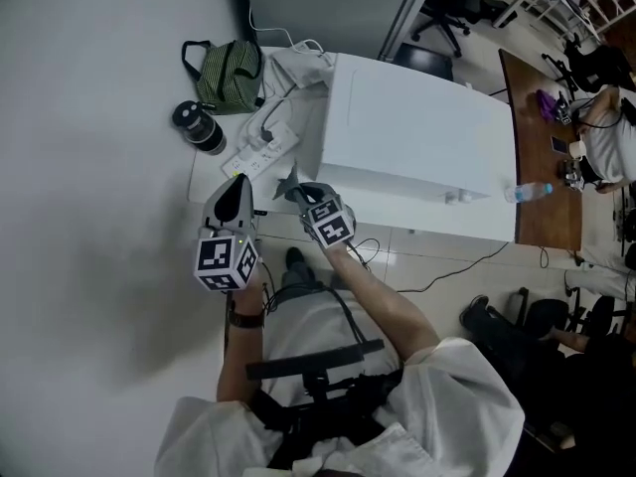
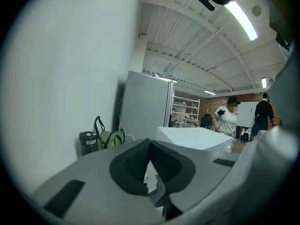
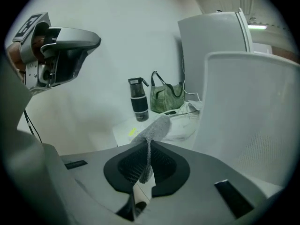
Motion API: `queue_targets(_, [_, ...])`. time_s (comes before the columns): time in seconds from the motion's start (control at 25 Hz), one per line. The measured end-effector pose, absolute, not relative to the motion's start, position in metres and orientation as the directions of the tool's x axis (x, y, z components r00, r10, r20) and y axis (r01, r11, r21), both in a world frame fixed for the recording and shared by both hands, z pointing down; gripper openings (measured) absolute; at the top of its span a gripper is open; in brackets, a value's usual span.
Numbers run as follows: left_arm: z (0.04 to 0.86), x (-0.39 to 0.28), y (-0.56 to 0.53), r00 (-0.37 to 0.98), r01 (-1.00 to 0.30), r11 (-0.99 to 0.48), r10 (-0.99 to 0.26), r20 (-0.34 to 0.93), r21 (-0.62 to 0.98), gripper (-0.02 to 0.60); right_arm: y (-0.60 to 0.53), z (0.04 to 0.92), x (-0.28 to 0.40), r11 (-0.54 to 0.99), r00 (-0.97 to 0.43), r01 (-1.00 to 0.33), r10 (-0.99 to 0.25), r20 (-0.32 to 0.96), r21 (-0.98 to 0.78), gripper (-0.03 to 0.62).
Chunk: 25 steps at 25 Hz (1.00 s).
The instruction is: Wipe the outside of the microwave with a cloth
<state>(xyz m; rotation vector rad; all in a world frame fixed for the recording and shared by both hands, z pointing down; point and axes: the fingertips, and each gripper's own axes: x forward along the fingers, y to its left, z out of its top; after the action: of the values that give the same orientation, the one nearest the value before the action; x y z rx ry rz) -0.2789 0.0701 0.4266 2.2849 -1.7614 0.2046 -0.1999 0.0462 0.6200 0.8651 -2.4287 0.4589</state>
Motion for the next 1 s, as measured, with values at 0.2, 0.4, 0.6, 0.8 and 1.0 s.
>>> queue_targets(0.2, [0.431, -0.256, 0.066, 0.301, -0.953, -0.280, -0.914, 0.271, 0.117, 0.028, 0.032, 0.648, -0.119, 0.603, -0.540, -0.787, -0.570, 0.619, -0.130, 0.026])
queue_targets(0.4, [0.438, -0.215, 0.056, 0.358, -0.934, -0.340, -0.891, 0.279, 0.110, 0.028, 0.028, 0.662, -0.011, 0.423, -0.402, -0.897, -0.657, 0.638, -0.130, 0.026])
queue_targets(0.6, [0.436, -0.156, 0.048, 0.426, -0.904, -0.414, -0.862, 0.273, 0.105, 0.028, 0.033, 0.663, 0.106, 0.217, -0.245, -0.968, -0.740, 0.626, -0.123, 0.026])
queue_targets(0.8, [0.429, -0.096, 0.046, 0.494, -0.867, -0.490, -0.826, 0.271, 0.087, 0.028, 0.054, 0.667, 0.233, -0.016, -0.070, -0.991, -0.782, 0.619, -0.132, 0.026])
queue_targets(1.0, [0.421, -0.055, 0.046, 0.517, -0.852, -0.520, -0.813, 0.268, 0.067, 0.028, 0.089, 0.692, 0.356, -0.229, 0.093, -0.965, -0.756, 0.648, -0.129, 0.026])
